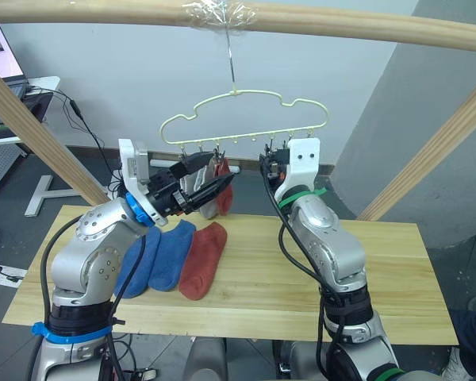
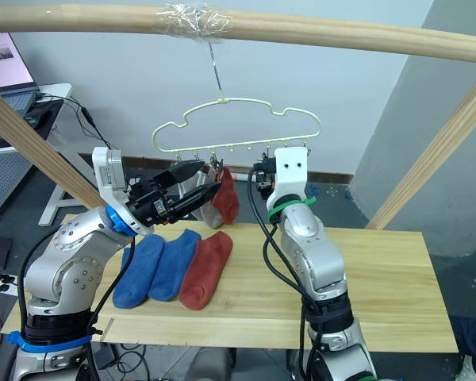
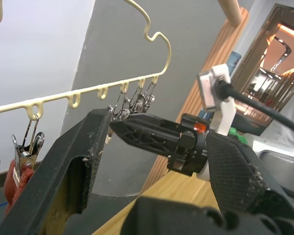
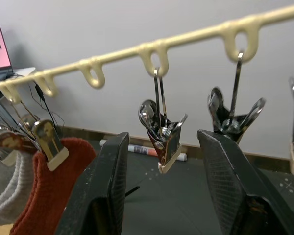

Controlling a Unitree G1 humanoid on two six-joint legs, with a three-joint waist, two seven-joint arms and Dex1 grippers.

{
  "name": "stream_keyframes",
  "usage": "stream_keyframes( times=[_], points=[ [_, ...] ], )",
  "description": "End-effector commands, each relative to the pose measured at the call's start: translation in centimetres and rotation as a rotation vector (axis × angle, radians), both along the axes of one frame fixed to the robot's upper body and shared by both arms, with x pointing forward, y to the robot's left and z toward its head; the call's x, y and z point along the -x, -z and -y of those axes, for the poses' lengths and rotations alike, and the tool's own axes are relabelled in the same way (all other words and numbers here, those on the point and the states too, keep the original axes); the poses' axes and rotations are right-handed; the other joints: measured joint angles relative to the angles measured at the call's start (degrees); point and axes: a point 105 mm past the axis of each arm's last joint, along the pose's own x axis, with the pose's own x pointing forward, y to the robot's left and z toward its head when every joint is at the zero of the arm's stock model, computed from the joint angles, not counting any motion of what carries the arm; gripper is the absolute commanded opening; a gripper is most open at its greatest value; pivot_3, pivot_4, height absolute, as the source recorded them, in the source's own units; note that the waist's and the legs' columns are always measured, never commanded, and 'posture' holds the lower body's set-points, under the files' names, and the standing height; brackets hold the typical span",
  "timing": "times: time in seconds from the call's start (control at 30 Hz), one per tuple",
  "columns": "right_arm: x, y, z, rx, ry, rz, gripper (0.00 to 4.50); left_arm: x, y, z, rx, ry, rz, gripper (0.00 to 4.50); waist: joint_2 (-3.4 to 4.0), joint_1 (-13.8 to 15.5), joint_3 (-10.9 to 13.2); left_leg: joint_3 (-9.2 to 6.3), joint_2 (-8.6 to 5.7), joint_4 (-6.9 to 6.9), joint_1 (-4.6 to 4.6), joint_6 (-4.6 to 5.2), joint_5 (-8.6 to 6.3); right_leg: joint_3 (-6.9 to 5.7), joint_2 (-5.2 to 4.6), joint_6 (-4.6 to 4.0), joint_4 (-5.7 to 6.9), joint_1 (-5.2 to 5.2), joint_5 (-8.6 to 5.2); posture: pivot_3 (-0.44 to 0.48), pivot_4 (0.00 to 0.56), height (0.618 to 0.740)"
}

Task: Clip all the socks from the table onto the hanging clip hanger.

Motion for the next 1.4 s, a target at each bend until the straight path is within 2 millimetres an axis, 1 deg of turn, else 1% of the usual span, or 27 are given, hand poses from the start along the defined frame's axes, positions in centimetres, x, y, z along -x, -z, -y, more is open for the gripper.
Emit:
stream_keyframes(
  times=[0.03, 0.43, 0.7, 0.93, 1.1, 1.4],
  points=[
    [0.2, -3.3, -1.7, -0.066, -0.048, 0.095, 2.31, 0.4, -1.6, -0.4, 0.019, 0.014, 0.055, 3.52, 0.00, 0.0, 0.0, 0.00, 0.00, 0.00, 0.00, 0.00, 0.00, 0.00, 0.00, 0.00, 0.01, 0.00, 0.00, 0.253, 0.208, 0.740],
    [-0.6, -4.0, -2.4, -0.072, -0.074, 0.118, 2.31, 0.7, -1.4, -0.7, 0.029, 0.011, 0.058, 3.52, 0.00, 0.0, 0.0, 0.00, 0.00, 0.00, 0.01, 0.00, 0.00, 0.00, 0.00, -0.01, 0.03, 0.00, 0.00, 0.263, 0.208, 0.740],
    [-0.4, -4.4, -3.4, -0.101, -0.118, 0.125, 2.31, 0.7, -1.3, -0.8, 0.033, 0.010, 0.061, 3.52, 0.00, 0.1, 0.0, -0.01, 0.00, 0.00, 0.00, 0.00, 0.00, -0.02, 0.00, -0.01, 0.03, 0.00, 0.00, 0.267, 0.206, 0.740],
    [-0.5, -3.8, -2.9, -0.094, -0.093, 0.104, 2.31, 0.7, -1.1, -0.9, 0.031, 0.008, 0.058, 3.52, 0.00, 0.1, 0.0, -0.01, 0.00, 0.00, 0.00, 0.00, 0.00, -0.02, 0.00, -0.01, 0.03, 0.00, 0.01, 0.267, 0.206, 0.740],
    [-0.7, -3.3, -2.2, -0.080, -0.054, 0.087, 2.31, 0.7, -1.1, -1.0, 0.029, 0.009, 0.056, 3.52, 0.00, 0.1, 0.0, -0.01, 0.00, 0.01, 0.00, 0.00, 0.00, -0.02, 0.00, -0.01, 0.03, -0.01, 0.01, 0.263, 0.210, 0.740],
    [0.1, -2.3, -1.3, -0.066, -0.014, 0.044, 2.31, 0.8, -0.9, -1.0, 0.026, 0.012, 0.050, 3.52, 0.00, 0.1, 0.0, -0.01, 0.00, 0.00, 0.00, 0.00, 0.00, -0.01, 0.00, -0.01, 0.02, -0.01, 0.00, 0.256, 0.217, 0.740]
  ],
)
